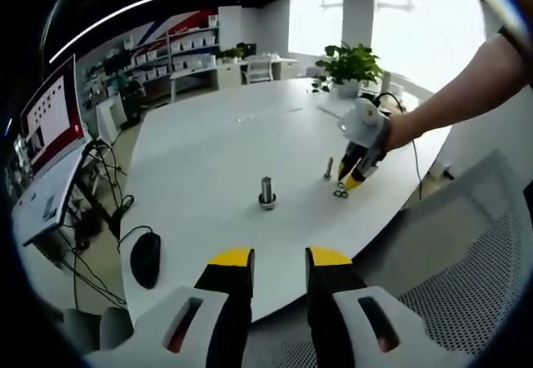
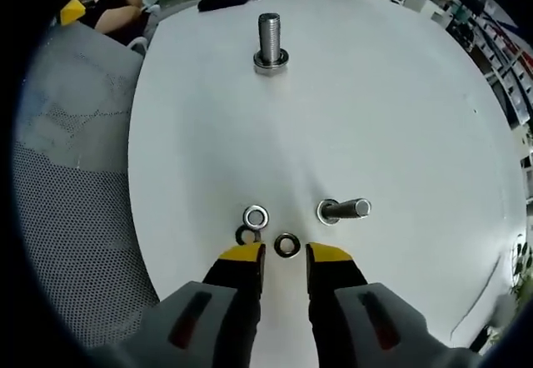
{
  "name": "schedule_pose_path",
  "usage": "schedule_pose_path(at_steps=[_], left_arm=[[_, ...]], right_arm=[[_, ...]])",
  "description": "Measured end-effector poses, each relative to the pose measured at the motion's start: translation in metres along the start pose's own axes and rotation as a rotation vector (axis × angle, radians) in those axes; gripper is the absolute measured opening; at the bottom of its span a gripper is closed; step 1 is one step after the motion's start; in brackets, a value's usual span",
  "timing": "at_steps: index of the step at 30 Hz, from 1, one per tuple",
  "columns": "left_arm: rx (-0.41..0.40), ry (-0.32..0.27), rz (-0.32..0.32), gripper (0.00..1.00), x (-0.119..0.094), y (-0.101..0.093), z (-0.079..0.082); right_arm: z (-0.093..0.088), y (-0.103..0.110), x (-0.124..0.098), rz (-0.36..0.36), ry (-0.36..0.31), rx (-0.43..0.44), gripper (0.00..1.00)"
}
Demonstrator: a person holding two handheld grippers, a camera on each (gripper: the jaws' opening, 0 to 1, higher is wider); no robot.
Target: Place the washer onto the threaded stud by aligning its center hole with the stud, sliding it down to the base, and recovering from edge contact or off-axis alignment until the washer reaches the visible bottom stop.
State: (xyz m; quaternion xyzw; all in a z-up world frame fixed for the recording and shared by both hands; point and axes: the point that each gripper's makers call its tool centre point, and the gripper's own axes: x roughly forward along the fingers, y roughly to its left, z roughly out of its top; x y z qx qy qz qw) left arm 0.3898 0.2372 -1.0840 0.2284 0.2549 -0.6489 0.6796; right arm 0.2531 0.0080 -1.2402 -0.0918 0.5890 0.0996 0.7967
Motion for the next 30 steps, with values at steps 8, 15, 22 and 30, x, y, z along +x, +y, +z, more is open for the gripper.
schedule_pose_path(at_steps=[8,15,22,30], left_arm=[[0.009,0.016,0.015,0.22,0.0,0.002,-0.002],[0.011,0.027,0.017,0.21,0.001,0.001,-0.003],[0.007,0.04,0.019,0.21,0.001,0.002,-0.006],[-0.003,0.024,0.025,0.2,0.002,0.005,-0.003]], right_arm=[[0.005,-0.002,0.005,0.03,0.018,-0.045,0.21],[-0.001,0.004,0.004,0.066,0.062,-0.132,0.22],[-0.001,0.003,0.004,0.052,0.129,-0.169,0.19],[-0.004,0.009,0.0,0.026,0.191,-0.195,0.15]])
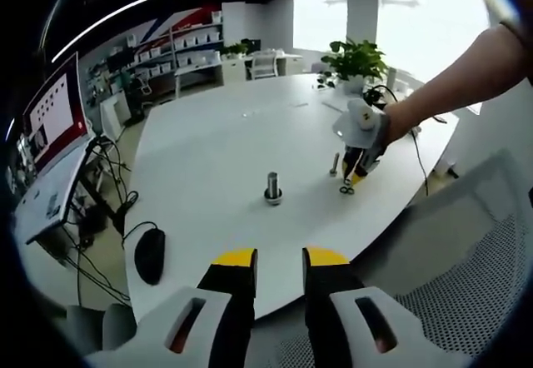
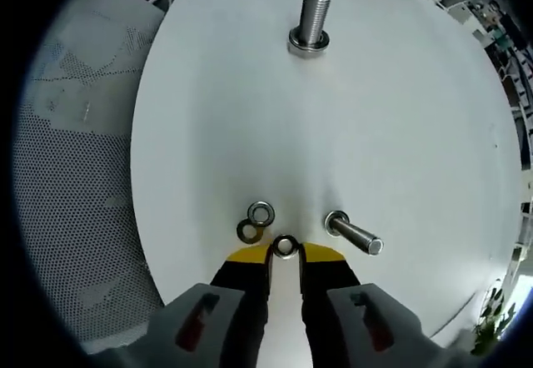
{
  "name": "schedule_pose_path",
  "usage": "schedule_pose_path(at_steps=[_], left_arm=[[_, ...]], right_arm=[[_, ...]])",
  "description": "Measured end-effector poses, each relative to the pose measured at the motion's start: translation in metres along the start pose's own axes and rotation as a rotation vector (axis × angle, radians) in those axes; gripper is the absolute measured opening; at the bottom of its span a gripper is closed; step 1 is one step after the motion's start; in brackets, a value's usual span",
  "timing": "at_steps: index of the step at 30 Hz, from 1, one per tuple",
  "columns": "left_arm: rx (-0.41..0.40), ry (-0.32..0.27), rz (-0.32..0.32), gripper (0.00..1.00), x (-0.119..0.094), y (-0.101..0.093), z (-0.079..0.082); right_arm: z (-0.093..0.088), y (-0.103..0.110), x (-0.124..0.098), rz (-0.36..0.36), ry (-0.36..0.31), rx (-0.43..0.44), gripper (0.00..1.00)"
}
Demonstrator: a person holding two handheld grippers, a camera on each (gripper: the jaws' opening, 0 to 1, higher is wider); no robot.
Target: Place the washer onto the threaded stud by aligning its center hole with the stud, sliding it down to the base, and recovering from edge contact or off-axis alignment until the washer reaches the visible bottom stop.
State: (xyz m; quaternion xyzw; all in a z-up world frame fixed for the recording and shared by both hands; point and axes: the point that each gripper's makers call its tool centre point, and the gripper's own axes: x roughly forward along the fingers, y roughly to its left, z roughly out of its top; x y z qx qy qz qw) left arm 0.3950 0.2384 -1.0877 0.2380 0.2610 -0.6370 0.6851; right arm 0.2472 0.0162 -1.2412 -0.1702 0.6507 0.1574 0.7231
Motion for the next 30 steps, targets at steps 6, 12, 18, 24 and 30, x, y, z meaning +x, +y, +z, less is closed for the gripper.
schedule_pose_path(at_steps=[6,12,18,24,30], left_arm=[[0.008,0.005,0.0,0.19,0.0,0.001,-0.002],[0.003,0.002,0.006,0.18,0.0,0.0,-0.001],[-0.002,-0.008,0.008,0.18,-0.001,0.001,0.002],[-0.005,-0.044,-0.002,0.18,-0.005,-0.002,0.009],[-0.003,-0.048,0.001,0.19,-0.003,-0.001,0.007]], right_arm=[[0.0,0.004,0.001,-0.018,0.017,0.014,0.15],[0.001,-0.003,0.001,-0.042,0.044,0.042,0.14],[0.0,-0.001,0.0,-0.069,-0.021,0.067,0.14],[0.0,0.0,-0.001,-0.087,-0.11,0.199,0.14],[-0.003,-0.002,-0.004,-0.13,-0.193,0.238,0.14]])
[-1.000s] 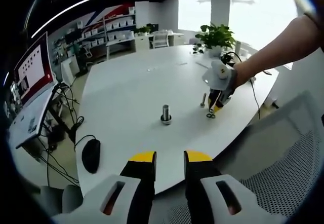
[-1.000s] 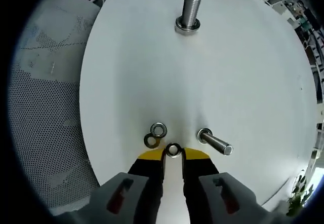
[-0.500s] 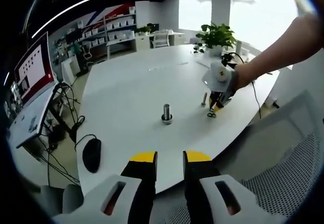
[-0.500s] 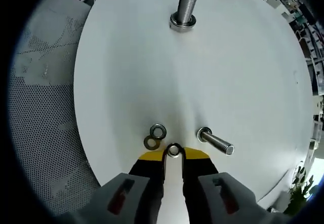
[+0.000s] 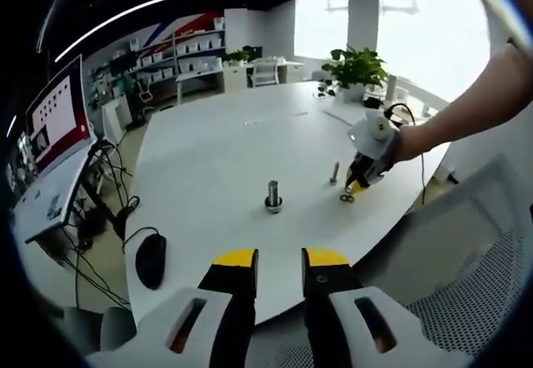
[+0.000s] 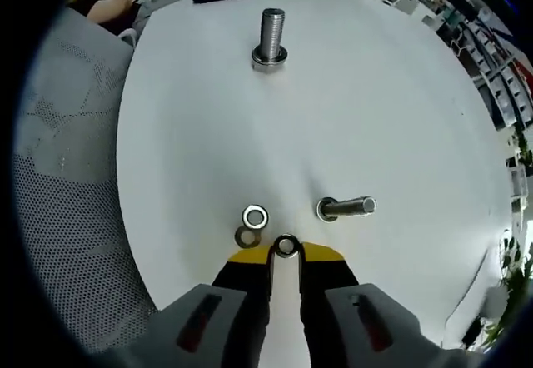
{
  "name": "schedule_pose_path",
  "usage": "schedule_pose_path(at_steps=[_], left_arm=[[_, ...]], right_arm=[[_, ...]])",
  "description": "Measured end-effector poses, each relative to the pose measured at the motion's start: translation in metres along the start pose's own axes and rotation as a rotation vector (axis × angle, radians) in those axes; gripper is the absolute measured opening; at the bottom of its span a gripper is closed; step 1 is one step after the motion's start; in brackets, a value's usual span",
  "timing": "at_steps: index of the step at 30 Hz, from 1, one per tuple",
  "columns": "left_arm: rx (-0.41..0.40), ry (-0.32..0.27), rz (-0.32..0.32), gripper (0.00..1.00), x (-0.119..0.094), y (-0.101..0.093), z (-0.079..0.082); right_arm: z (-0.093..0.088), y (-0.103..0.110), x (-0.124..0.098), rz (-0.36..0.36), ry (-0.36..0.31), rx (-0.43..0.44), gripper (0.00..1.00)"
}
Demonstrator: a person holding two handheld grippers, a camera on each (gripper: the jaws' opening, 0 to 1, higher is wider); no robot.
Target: Place the washer onto the threaded stud by aligning its center hole with the stud, sliding it down to the base, and recovering from edge contact or off-axis alignment until the washer reaches the visible bottom stop.
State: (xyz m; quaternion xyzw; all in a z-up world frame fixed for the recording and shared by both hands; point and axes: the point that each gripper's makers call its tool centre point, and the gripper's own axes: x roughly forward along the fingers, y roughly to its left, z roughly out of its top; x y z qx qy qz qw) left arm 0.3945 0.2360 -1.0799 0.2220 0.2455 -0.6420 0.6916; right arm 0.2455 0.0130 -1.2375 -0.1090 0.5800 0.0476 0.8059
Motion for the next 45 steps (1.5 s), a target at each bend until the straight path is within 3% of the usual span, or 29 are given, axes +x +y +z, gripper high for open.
schedule_pose_path(at_steps=[4,10,16,17,27,31,35,45], left_arm=[[-0.012,-0.007,0.002,0.21,0.0,0.002,0.001],[-0.006,-0.004,0.003,0.21,-0.001,0.001,0.001],[-0.006,-0.002,0.006,0.2,-0.001,0.002,0.0],[-0.005,-0.003,0.008,0.2,-0.001,0.002,0.001],[-0.003,-0.008,0.007,0.2,-0.002,0.001,0.002],[0.003,-0.001,0.005,0.19,-0.001,0.001,0.001],[0.001,-0.005,0.008,0.19,-0.002,0.002,0.001],[0.003,-0.001,0.01,0.19,-0.001,0.002,0.0]], right_arm=[[0.0,-0.004,0.001,0.005,-0.024,0.061,0.13],[-0.002,0.001,-0.001,-0.001,-0.021,0.057,0.13],[0.008,-0.003,-0.021,-0.001,-0.074,0.095,0.13],[0.009,-0.003,-0.015,0.007,-0.084,0.094,0.13],[0.031,-0.025,-0.04,-0.057,-0.159,0.057,0.13],[0.039,-0.028,-0.044,-0.1,-0.193,-0.051,0.13],[0.041,-0.027,-0.048,-0.13,-0.208,-0.102,0.13],[0.049,-0.035,-0.044,-0.134,-0.195,-0.09,0.13]])
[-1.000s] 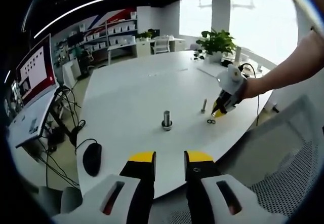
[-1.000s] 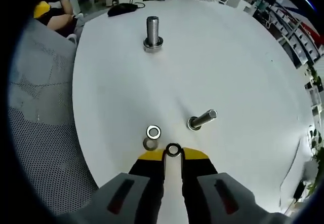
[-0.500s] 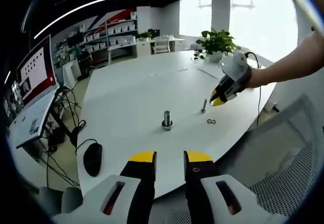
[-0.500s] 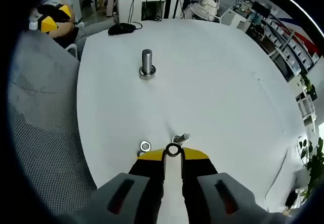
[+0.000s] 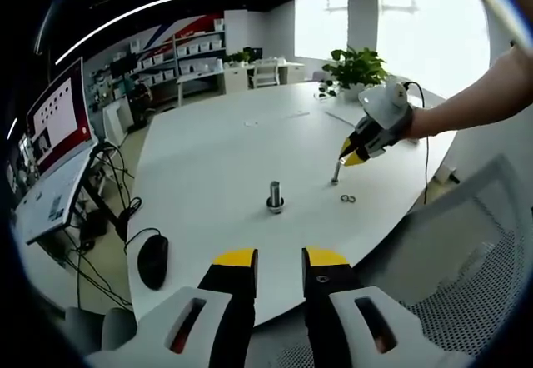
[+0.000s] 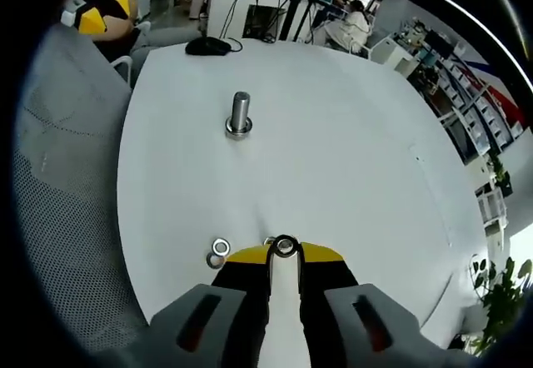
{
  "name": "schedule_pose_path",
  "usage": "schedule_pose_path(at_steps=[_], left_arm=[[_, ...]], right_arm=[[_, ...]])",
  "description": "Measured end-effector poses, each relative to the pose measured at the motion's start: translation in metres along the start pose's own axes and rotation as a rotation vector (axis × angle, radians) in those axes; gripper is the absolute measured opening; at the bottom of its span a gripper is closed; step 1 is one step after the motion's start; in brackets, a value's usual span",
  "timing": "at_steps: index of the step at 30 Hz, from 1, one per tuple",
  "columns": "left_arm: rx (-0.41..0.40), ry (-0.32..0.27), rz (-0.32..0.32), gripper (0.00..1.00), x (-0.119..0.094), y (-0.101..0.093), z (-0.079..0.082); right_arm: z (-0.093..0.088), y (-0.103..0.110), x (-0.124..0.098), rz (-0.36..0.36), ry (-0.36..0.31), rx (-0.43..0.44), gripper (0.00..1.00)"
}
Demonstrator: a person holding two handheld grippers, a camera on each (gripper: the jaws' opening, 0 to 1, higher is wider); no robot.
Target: Place the washer onto the threaded stud by aligning its center hole with the stud, sliding it down to the base, and recovering from edge contact or off-axis alignment until the washer reaches the visible bottom stop.
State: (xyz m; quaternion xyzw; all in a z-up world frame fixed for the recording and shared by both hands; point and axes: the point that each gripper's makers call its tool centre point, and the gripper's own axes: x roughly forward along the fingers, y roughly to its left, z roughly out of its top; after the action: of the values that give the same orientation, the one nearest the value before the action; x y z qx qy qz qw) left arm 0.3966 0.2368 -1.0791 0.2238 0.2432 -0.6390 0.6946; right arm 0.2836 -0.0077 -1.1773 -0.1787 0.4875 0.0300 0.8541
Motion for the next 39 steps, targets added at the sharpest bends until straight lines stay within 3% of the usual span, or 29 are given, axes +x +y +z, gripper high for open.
schedule_pose_path(at_steps=[19,31,39], left_arm=[[-0.006,0.004,0.006,0.19,0.0,0.003,0.0],[-0.007,0.013,0.007,0.18,0.001,0.002,-0.001],[-0.011,0.022,0.006,0.18,0.001,0.002,-0.002]], right_arm=[[-0.005,-0.005,0.014,0.032,0.03,0.017,0.13],[-0.021,-0.004,0.038,0.075,0.071,0.053,0.14],[-0.029,0.008,0.044,0.108,0.107,0.103,0.14]])
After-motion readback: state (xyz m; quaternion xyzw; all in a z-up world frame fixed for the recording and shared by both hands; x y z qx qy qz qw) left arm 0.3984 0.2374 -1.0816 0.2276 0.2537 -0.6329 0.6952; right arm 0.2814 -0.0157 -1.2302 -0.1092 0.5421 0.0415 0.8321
